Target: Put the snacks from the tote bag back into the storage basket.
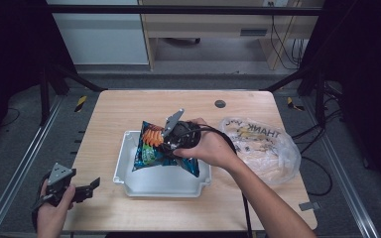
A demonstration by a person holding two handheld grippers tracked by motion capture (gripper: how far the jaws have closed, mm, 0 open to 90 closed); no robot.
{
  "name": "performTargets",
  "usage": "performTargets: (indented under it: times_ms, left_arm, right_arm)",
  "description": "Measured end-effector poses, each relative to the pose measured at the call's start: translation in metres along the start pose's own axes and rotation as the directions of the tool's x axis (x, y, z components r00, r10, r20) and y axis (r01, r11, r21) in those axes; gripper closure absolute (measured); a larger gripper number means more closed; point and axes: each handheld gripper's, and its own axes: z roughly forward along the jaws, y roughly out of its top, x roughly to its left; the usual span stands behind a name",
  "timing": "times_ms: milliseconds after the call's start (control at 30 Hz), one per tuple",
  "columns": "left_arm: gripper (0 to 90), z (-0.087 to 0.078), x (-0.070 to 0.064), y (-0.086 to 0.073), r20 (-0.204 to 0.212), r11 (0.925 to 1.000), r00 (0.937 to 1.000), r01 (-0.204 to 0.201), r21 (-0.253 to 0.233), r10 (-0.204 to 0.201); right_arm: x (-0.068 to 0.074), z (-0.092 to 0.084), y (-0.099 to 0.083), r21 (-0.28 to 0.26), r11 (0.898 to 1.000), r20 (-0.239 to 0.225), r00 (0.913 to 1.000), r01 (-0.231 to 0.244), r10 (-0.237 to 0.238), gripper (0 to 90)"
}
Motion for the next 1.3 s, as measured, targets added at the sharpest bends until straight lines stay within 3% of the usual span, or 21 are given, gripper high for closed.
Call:
performTargets:
  times_ms: [1300]
  left_arm:
    - [3.6, 0.001, 0.0, 0.0, -0.002, 1.0, 1.0, -0.005, -0.002, 0.005]
  right_arm:
    - [0.005, 0.026, -0.005, 0.012, 1.0, -0.034, 0.9994, 0.007, -0.006, 40.6]
